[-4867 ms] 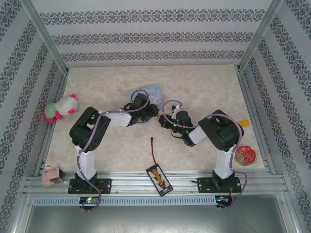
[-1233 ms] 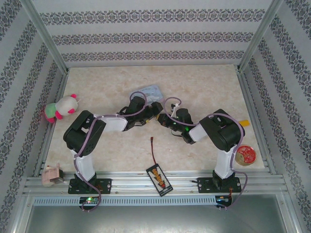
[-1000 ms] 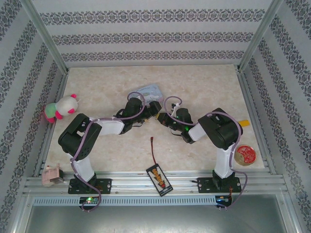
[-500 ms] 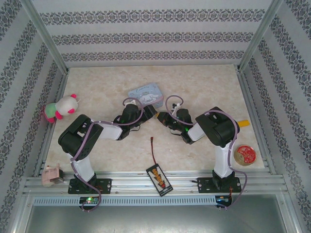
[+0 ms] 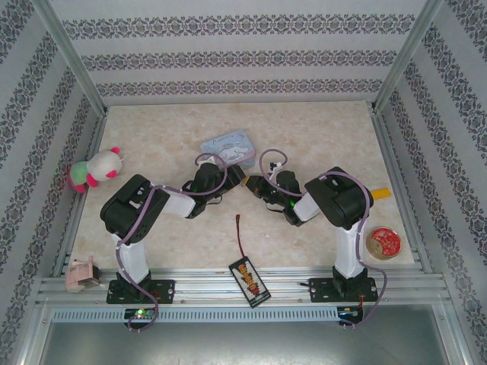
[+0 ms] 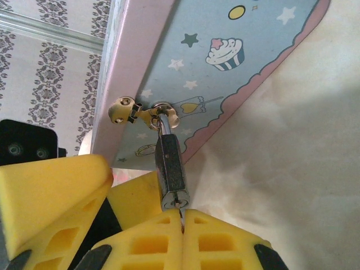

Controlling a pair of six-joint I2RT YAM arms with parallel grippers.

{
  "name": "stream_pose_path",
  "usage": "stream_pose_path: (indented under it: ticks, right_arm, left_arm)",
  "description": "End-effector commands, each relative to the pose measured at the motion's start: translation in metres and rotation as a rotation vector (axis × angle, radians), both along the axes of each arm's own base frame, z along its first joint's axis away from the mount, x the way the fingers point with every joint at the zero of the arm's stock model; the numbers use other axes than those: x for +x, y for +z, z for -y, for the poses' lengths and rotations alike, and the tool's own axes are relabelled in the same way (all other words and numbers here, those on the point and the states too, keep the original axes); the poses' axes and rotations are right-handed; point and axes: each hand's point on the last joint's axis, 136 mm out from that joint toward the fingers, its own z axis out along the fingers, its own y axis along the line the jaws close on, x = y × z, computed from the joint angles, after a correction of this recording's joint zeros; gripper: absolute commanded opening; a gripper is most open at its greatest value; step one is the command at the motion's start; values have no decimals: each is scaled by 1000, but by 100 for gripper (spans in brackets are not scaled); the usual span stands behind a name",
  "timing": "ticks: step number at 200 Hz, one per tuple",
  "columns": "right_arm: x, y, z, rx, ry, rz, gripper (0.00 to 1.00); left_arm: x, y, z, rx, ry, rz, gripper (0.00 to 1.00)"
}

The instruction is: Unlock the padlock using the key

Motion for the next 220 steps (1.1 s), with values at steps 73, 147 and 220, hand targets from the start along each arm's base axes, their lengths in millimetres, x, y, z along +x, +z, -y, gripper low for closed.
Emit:
stream_pose_path:
  ticks: [73,147,220]
  right_arm:
    - [12,20,-6,73,0,60,3]
    - [13,19,-7,78,0,53,3]
    - [16,19,-1,89,-33,53,4]
  left_arm:
    - [20,0,3,-63,21,22,41]
    - [25,1,4,-66,20,25,24]
    - [12,0,10,-90,-41,-2,0]
